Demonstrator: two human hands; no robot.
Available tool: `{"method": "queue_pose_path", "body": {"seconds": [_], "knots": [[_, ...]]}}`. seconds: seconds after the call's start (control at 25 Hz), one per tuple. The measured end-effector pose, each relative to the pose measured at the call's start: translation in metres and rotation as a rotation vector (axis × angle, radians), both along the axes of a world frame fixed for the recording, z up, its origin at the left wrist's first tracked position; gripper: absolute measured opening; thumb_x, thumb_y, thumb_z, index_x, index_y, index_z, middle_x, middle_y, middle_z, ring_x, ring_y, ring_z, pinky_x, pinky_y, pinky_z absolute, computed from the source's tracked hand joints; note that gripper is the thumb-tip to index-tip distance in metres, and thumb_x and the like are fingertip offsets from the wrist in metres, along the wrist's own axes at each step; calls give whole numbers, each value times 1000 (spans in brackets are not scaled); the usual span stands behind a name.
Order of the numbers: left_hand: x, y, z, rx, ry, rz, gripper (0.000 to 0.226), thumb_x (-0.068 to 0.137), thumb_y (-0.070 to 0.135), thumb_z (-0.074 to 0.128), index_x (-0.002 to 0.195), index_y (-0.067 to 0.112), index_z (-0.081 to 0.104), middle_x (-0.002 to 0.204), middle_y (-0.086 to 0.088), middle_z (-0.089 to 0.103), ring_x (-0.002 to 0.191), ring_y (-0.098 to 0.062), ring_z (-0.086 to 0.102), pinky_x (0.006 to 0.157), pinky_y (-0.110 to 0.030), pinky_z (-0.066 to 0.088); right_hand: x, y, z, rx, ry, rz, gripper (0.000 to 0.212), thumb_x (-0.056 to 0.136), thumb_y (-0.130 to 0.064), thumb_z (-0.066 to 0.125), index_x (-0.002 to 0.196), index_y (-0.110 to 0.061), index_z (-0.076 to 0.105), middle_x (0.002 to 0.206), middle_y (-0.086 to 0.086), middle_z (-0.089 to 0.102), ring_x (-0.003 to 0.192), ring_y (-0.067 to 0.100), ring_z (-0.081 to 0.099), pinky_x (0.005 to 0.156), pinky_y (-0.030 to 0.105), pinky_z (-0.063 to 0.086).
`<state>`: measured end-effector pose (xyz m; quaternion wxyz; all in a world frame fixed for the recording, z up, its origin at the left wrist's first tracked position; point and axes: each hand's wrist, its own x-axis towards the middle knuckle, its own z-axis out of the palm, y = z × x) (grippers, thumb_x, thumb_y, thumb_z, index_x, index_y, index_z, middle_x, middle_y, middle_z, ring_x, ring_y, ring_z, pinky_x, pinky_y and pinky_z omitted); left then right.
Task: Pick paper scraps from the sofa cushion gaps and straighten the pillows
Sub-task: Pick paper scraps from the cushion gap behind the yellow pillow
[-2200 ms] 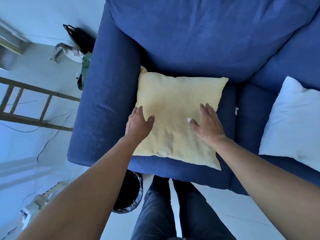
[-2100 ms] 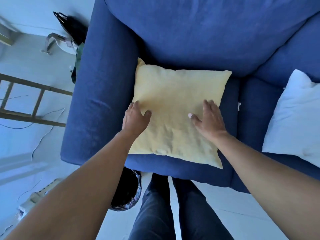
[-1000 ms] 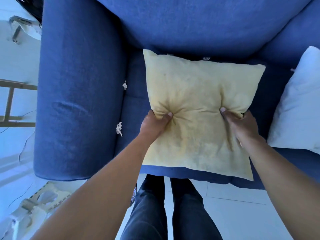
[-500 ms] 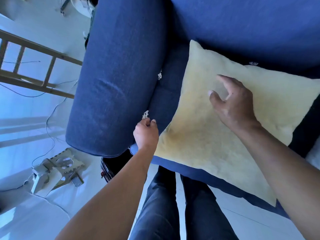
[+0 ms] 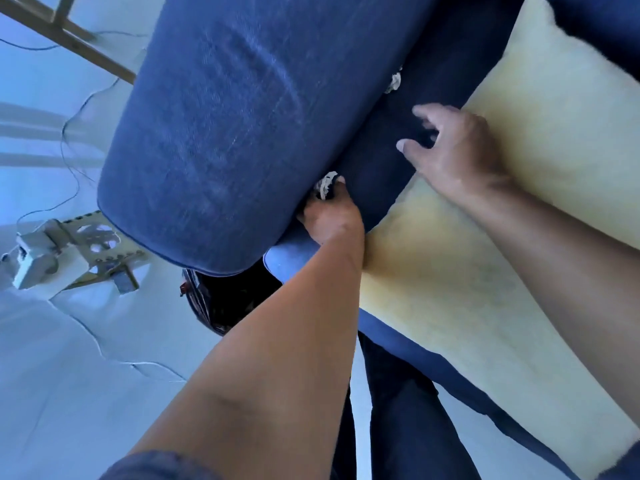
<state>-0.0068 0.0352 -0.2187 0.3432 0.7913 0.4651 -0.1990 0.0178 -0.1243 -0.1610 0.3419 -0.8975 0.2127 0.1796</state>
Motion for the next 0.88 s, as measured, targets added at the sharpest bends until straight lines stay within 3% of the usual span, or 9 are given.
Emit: {"method": "queue_pose_path", "body": {"seconds": [0.24,0.44,0.68,0.8,0.88], "knots": [[9,-12,-26,38,-46,40,29,98,36,51,118,30,72,121,1,70,116,-22,61,89,-24,41,0,2,-37,-67,-78,-33,59,87,-35,70,140,-12,55,125,11,66,106,27,65,98,38,51],[2,-10,-35,77,-41,42,29,97,41,53,121,41,69,127,4,67,117,-19,60,93,-25,44,29,3,-66,-58,-121,-104,63,84,-26,76,140,-6,54,124,15,63,104,27,66,95,37,51],[-4,-13,-56,183,-35,9,28,96,45,52,118,46,68,124,2,66,113,-23,61,84,-29,45,70,1,-109,-33,-182,-70,61,82,-12,74,139,-11,54,138,5,61,127,20,58,108,31,44],[-8,-14,-68,185,-90,19,28,96,44,52,119,46,68,126,3,64,114,-21,59,81,-26,38,79,2,-129,-177,-124,-13,29,91,-15,60,120,-14,65,119,7,72,108,27,67,87,27,52],[-10,-14,-72,189,-110,19,28,96,44,53,119,46,68,127,3,63,114,-19,59,80,-24,35,83,-1,-136,-270,-45,-2,18,93,-14,54,100,-10,71,104,13,75,95,30,69,70,26,46]]}}
